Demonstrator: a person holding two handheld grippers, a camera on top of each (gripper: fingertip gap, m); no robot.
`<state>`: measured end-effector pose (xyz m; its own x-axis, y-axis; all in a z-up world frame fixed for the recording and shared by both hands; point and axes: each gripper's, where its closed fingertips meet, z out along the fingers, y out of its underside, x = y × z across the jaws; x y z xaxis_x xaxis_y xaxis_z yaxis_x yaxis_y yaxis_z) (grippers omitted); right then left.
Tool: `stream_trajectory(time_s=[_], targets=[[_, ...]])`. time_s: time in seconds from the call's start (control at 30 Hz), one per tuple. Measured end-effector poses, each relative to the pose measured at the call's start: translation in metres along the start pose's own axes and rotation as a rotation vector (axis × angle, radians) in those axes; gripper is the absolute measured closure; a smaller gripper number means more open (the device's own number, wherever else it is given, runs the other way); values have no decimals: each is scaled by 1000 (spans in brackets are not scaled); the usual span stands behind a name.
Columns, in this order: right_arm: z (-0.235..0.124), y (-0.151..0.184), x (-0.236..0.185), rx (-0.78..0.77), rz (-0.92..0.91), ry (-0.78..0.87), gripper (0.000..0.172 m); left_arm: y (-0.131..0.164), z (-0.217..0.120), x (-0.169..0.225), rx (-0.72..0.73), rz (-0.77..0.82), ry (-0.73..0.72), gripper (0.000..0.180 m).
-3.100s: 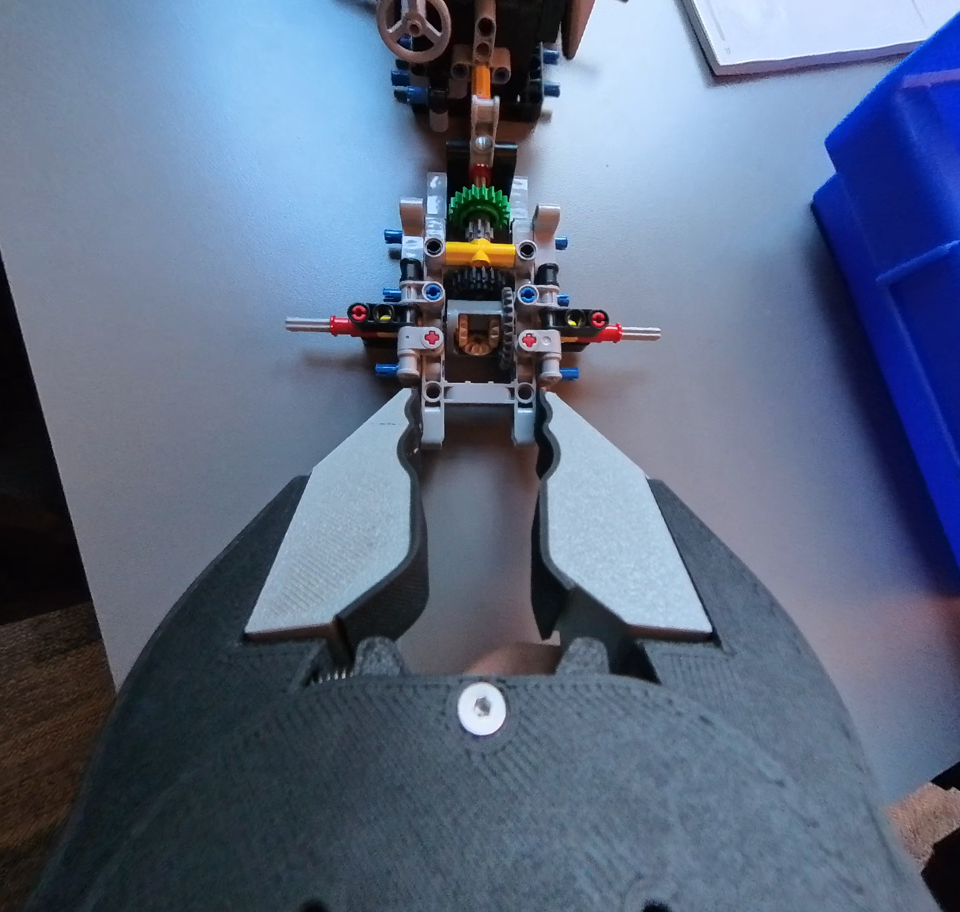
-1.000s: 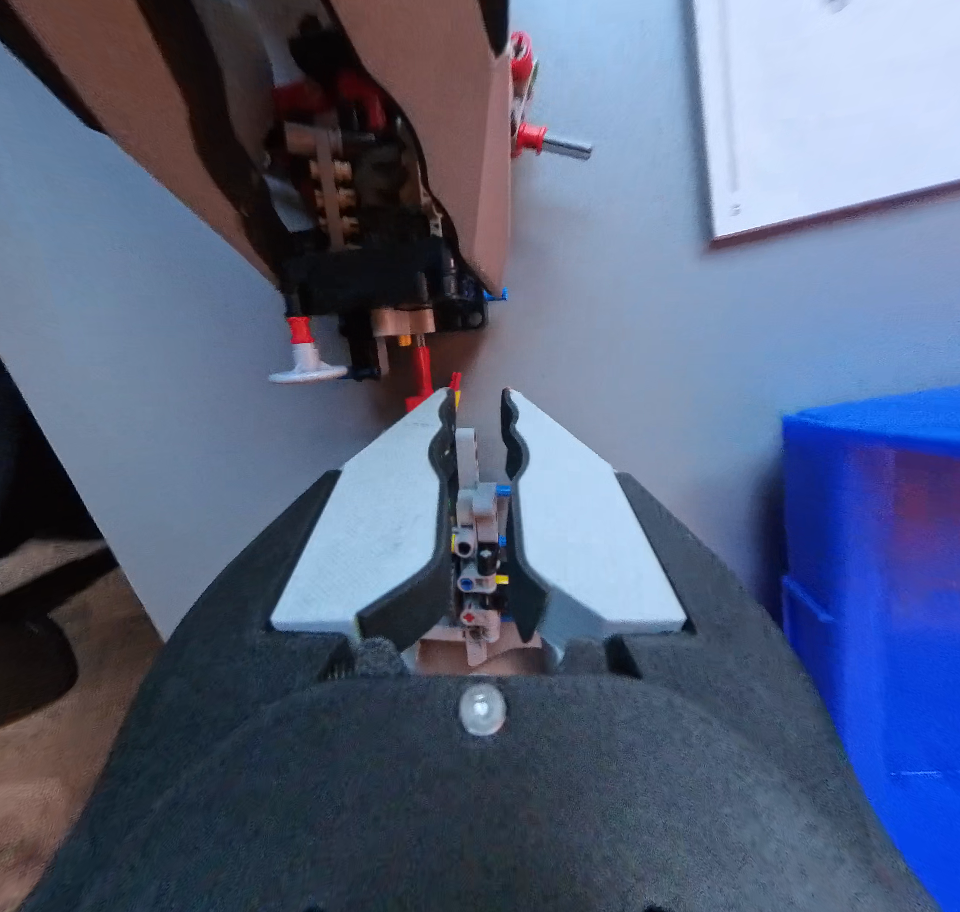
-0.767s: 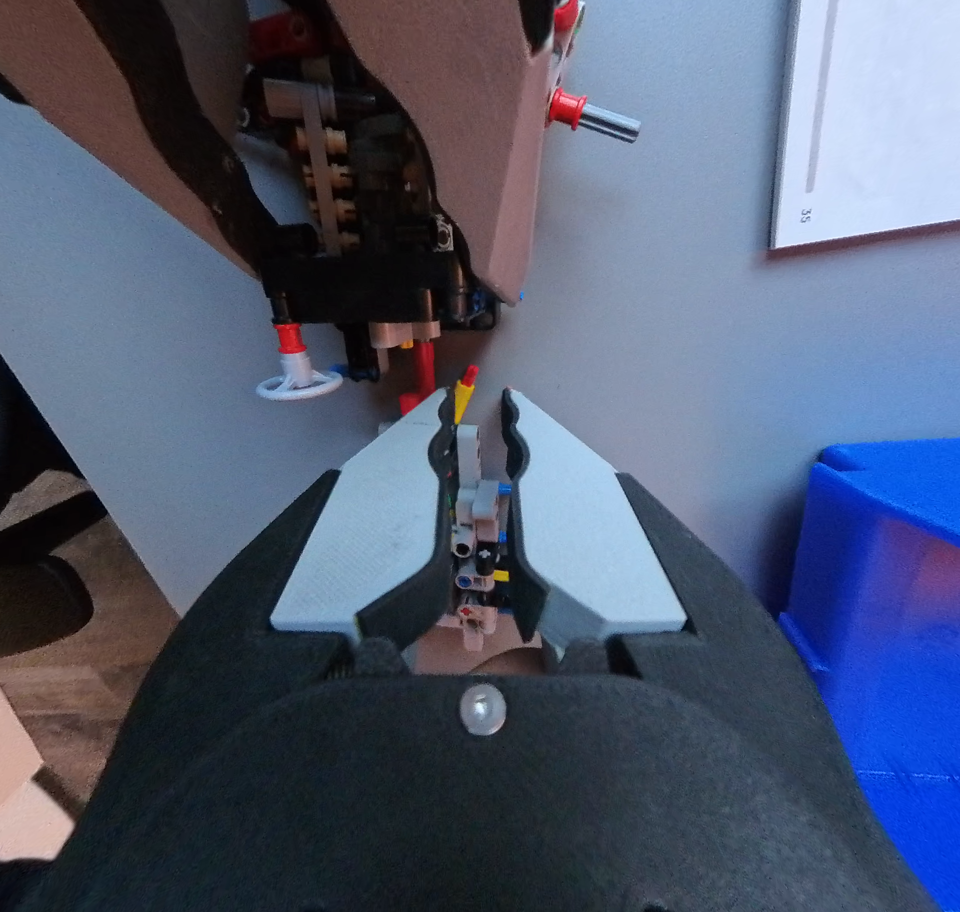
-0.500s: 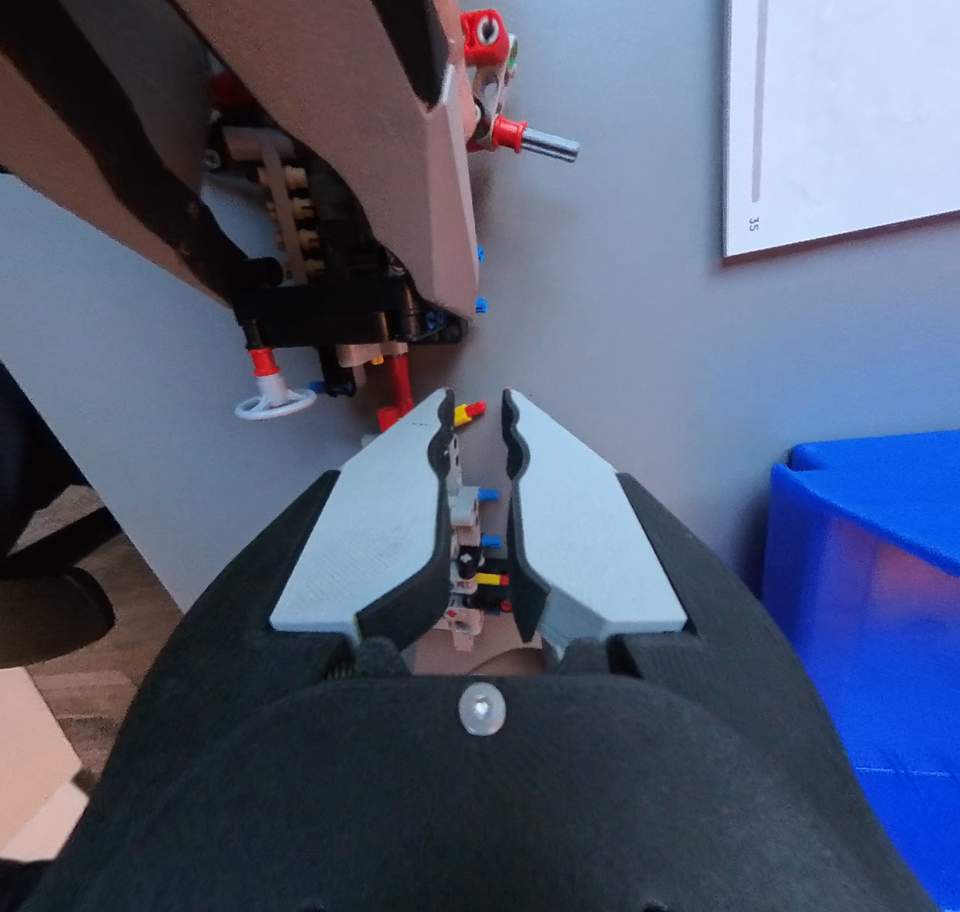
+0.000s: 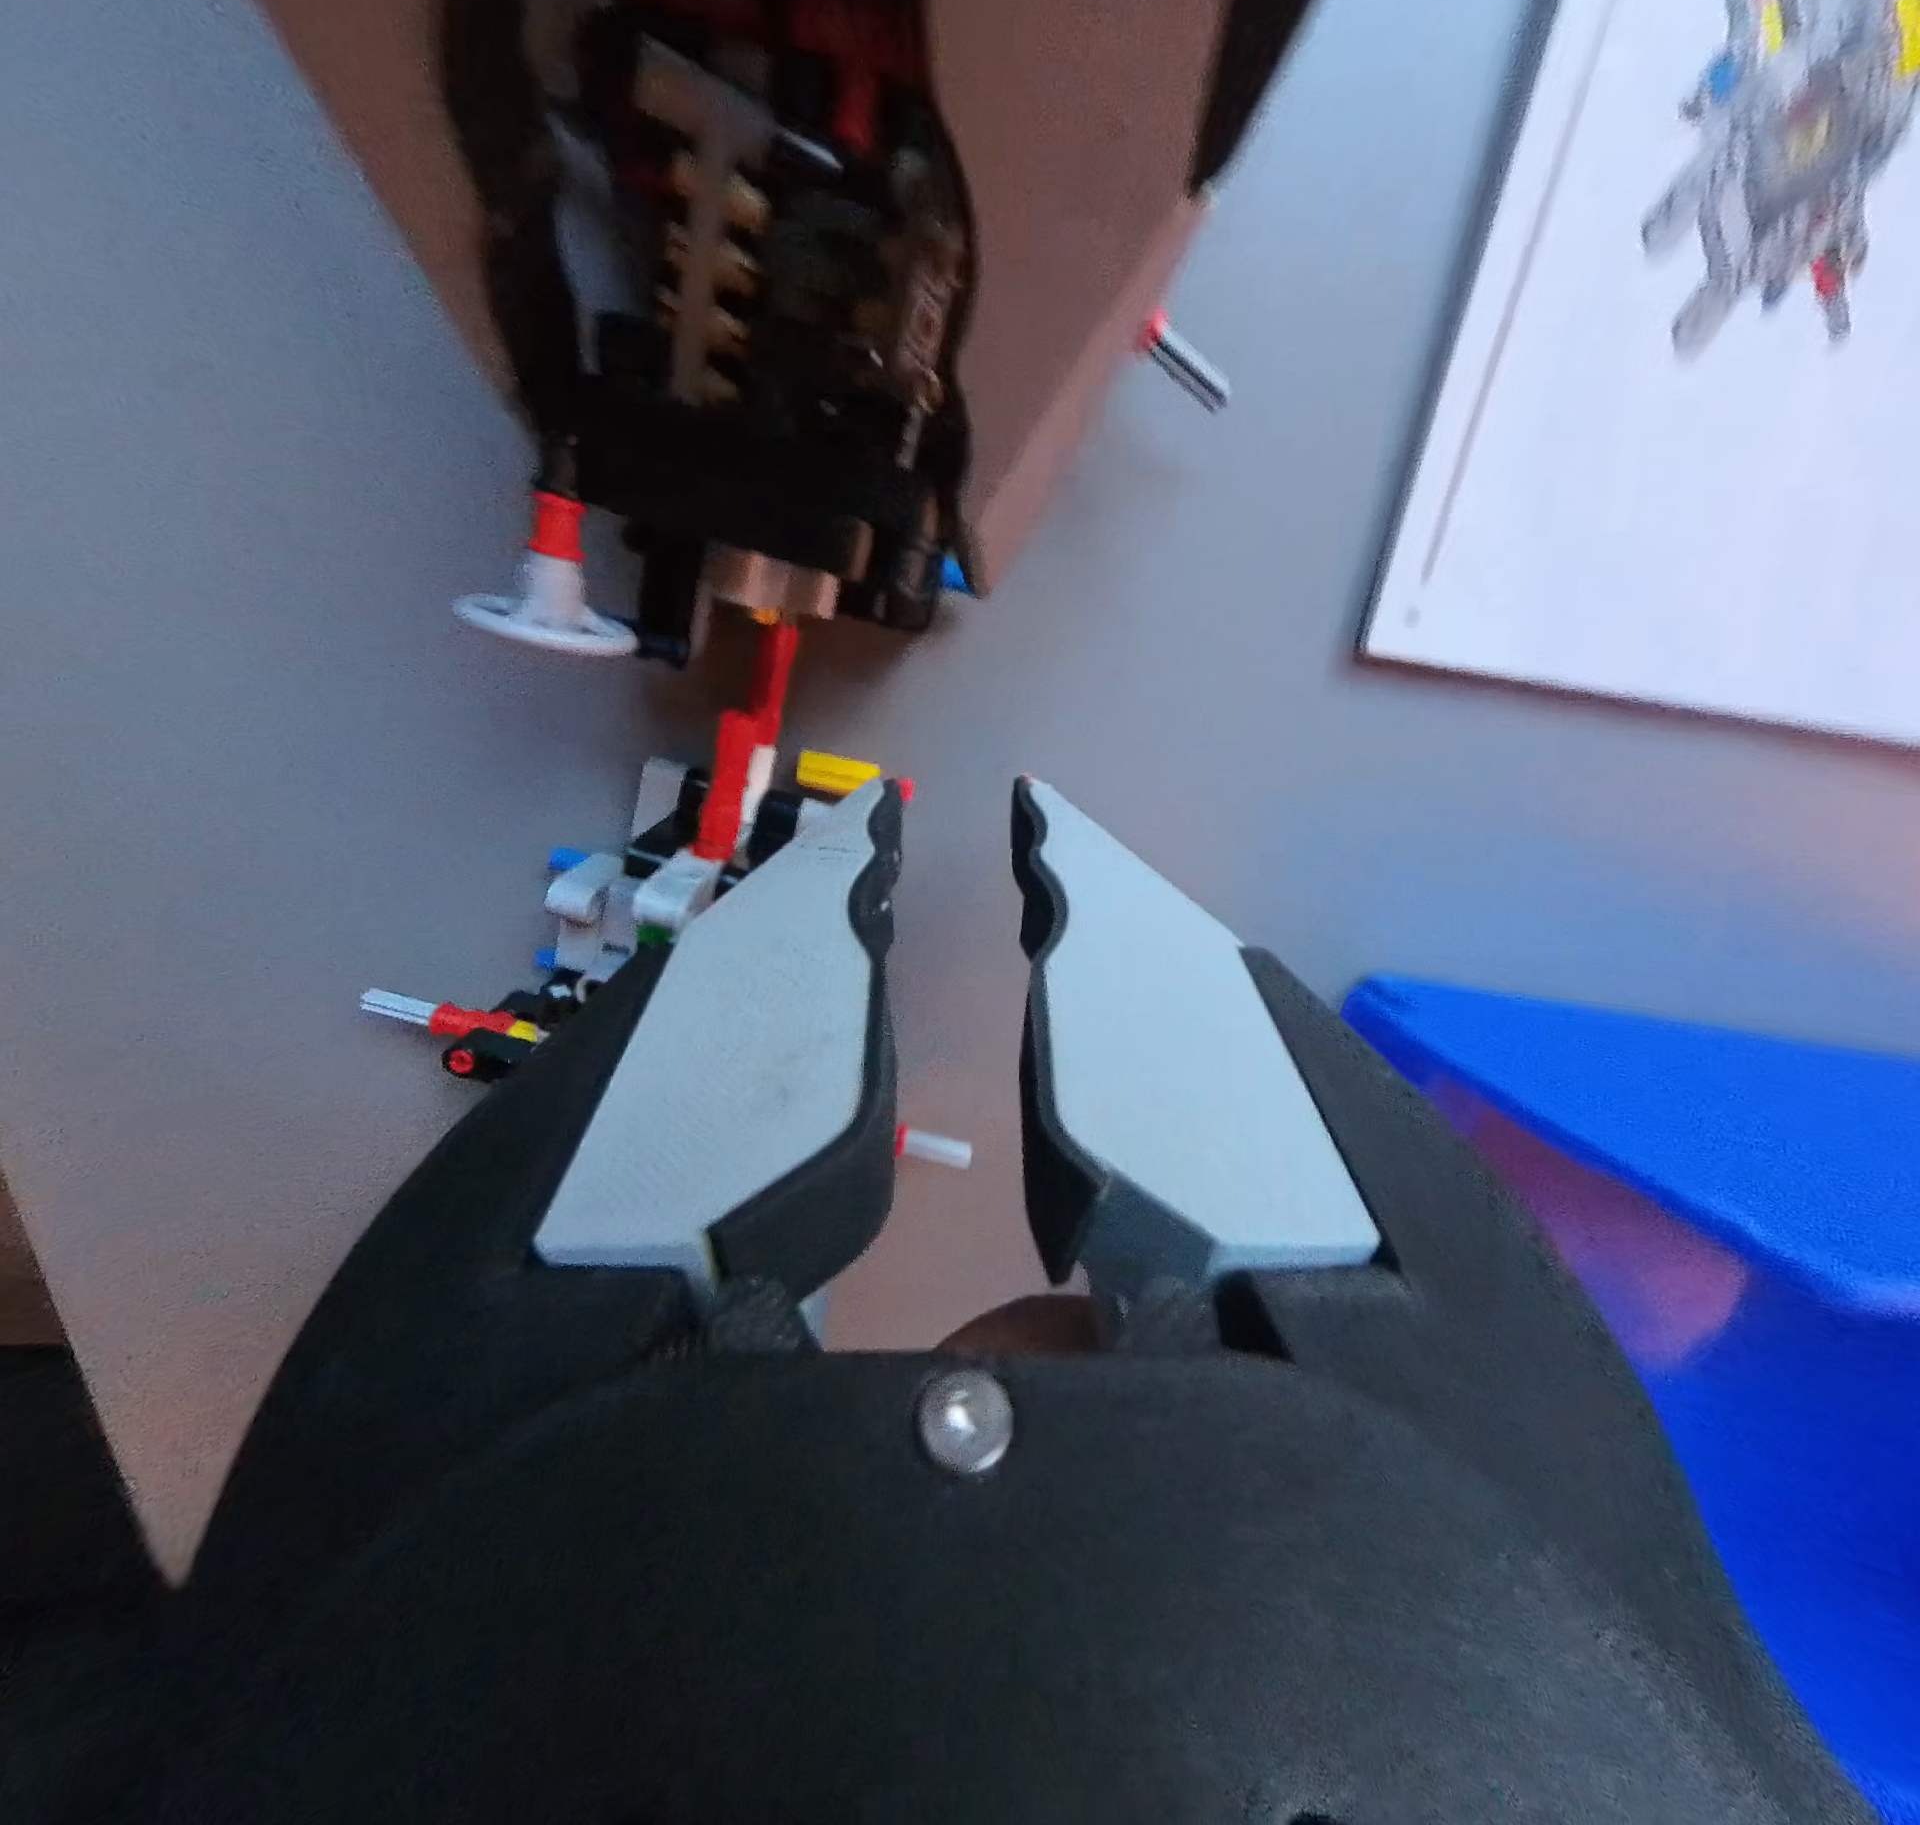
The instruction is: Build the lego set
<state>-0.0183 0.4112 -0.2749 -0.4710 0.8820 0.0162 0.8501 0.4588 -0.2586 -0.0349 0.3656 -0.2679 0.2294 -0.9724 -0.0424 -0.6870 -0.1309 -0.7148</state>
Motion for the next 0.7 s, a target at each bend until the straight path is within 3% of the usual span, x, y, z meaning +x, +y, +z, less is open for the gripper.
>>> stream_trajectory(time_s=[0.13, 0.4, 0.5, 0.57, 0.7], targets=[[5, -2, -11, 23, -83, -70, 160, 0, -1, -1, 14, -33, 6, 117], [9, 22, -14, -23, -41, -53, 168, 0, -1, -1, 14, -35, 22, 117], [4, 10, -4, 44, -61, 2, 164, 0, -1, -1, 17, -37, 27, 117], [4, -2, -9, 89, -88, -46, 164, 0, -1, -1, 17, -39, 27, 117], [15, 4, -11, 23, -118, -98, 168, 0, -1, -1, 17, -37, 24, 117]])
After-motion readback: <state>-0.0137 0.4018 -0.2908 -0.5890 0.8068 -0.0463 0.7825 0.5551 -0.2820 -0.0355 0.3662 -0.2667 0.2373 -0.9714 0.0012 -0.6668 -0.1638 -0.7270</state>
